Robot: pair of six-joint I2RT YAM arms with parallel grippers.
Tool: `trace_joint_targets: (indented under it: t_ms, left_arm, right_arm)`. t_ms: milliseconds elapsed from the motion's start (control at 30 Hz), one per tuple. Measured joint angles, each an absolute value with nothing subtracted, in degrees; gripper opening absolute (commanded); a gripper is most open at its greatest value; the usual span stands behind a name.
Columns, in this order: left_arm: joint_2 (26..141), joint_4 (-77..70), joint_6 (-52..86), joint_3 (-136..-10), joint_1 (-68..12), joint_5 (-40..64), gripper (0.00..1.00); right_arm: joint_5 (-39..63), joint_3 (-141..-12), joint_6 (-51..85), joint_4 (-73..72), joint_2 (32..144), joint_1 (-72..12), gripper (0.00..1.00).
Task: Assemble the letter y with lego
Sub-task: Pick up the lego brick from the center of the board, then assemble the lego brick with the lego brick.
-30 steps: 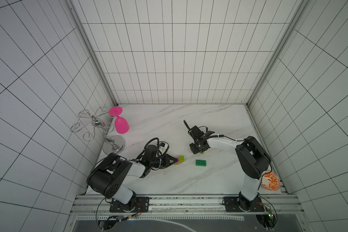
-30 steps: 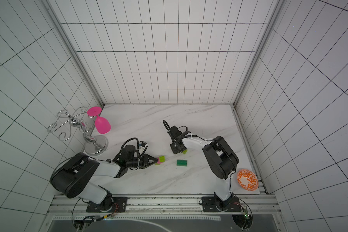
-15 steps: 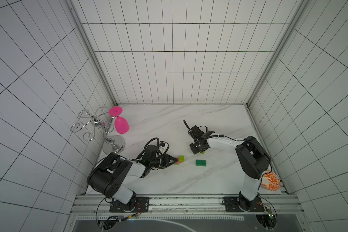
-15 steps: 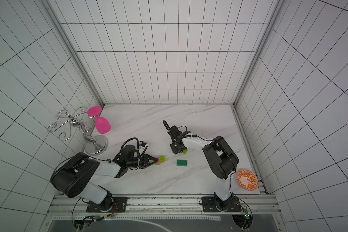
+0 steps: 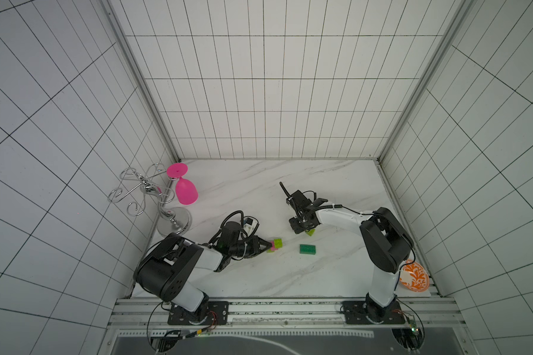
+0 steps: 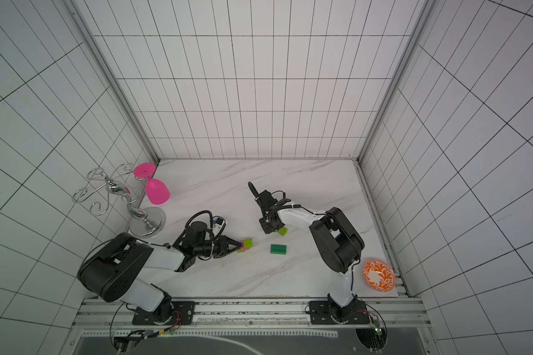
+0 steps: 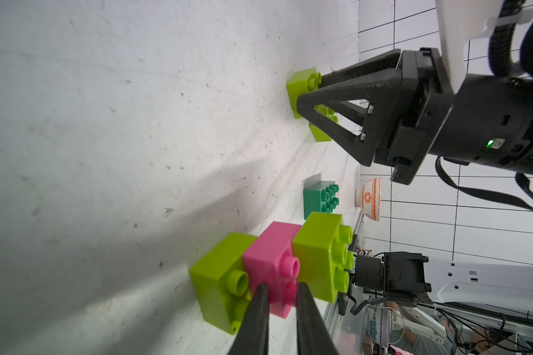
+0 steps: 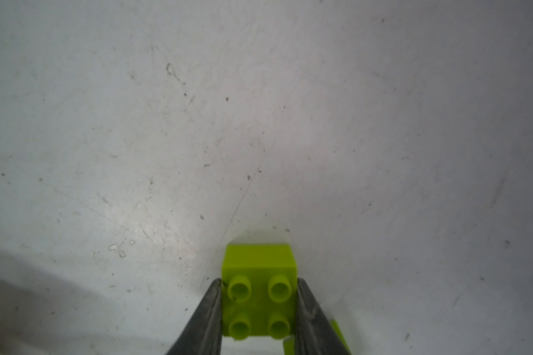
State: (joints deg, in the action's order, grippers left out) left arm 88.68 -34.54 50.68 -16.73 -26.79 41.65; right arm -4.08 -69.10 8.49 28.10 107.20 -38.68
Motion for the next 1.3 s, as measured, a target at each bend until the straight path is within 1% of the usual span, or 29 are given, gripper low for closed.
trace_joint_targets:
  t_ms: [100,300,500,800,1033,1300]
  left_arm:
    - [88.68,-34.54,50.57,-16.73,-26.79,41.65,0.18]
    - [88.71,-34.57,50.50,-16.73,-26.79,41.67,0.18]
    - [89.06,-34.96,50.33,-16.73,-26.55,42.19,0.18]
    - [88.75,-34.79,49.63,-16.51,-26.17,42.41,0.18]
    - [88.44,-34.79,49.39,-16.25,-26.06,42.41,0.18]
    - [88.44,-34.74,49.08,-16.25,-26.02,42.46,0.18]
  right_arm:
    - [-4.08,-69.10,8.54,28.12,107.20,-38.68,0.28]
    - [-5.87,-69.14,10.76,29.43,106.65,-40.27,0.26]
    - [-10.31,-71.02,22.55,35.66,102.87,-46.28,0.25]
    - [-12.16,-71.07,40.36,39.07,96.77,-53.17,0.25]
    - [-12.86,-68.95,48.80,40.29,94.45,-55.88,0.24]
    - [-12.84,-62.04,53.15,40.40,91.15,-56.29,0.24]
